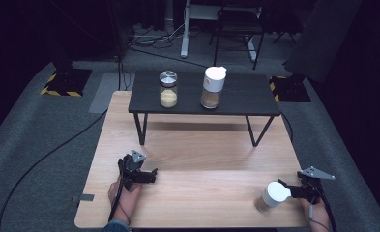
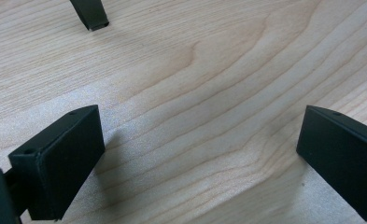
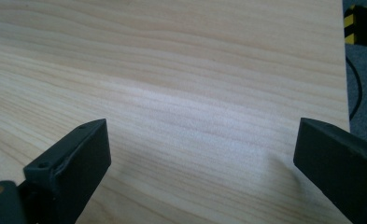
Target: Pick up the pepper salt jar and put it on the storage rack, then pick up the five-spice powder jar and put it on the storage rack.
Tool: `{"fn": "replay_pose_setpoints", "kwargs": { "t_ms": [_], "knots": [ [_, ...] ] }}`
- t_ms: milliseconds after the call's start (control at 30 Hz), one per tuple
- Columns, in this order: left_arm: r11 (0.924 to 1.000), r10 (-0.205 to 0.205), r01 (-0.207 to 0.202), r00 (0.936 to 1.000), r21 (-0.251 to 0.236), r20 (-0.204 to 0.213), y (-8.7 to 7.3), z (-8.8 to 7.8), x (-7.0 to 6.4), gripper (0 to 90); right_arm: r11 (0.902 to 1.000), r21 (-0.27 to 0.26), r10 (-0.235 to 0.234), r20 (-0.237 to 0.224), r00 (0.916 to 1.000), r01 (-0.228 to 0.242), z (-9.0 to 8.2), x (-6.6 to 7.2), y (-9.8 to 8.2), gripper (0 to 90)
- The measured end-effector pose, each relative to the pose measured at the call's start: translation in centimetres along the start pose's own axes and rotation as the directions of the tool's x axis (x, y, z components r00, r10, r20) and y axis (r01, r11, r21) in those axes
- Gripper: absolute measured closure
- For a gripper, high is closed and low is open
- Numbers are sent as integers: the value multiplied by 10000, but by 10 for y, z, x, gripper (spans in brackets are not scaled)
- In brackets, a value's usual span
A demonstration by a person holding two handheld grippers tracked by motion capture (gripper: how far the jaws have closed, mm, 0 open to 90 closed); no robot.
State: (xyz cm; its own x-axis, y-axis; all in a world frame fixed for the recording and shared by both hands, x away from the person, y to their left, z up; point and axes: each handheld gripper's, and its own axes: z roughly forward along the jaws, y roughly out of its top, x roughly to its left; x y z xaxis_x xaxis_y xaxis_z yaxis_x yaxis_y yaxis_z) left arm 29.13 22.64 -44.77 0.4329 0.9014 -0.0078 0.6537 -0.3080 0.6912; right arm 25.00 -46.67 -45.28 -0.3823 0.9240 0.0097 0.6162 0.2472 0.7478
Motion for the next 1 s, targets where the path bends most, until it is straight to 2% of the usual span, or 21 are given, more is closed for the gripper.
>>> {"fn": "replay_pose_setpoints", "kwargs": {
  "t_ms": [33,167,833,1000],
  "knots": [
    [10000,-23,23,10000,-1,11,0,0,0,8,9997,235,2,32,10000,-3,1,0,3,37],
    [10000,-24,24,10000,-1,12,0,0,0,7,9993,326,-177,94,9998,174,2,3,5,26],
    [10000,-31,31,10000,3,5,0,0,0,6,9993,336,-146,126,9998,141,2,3,5,26],
    [10000,-29,29,10000,-11,-9,0,0,0,6,9998,63,-210,233,9995,208,-2,7,-1,40]
  ]
}}
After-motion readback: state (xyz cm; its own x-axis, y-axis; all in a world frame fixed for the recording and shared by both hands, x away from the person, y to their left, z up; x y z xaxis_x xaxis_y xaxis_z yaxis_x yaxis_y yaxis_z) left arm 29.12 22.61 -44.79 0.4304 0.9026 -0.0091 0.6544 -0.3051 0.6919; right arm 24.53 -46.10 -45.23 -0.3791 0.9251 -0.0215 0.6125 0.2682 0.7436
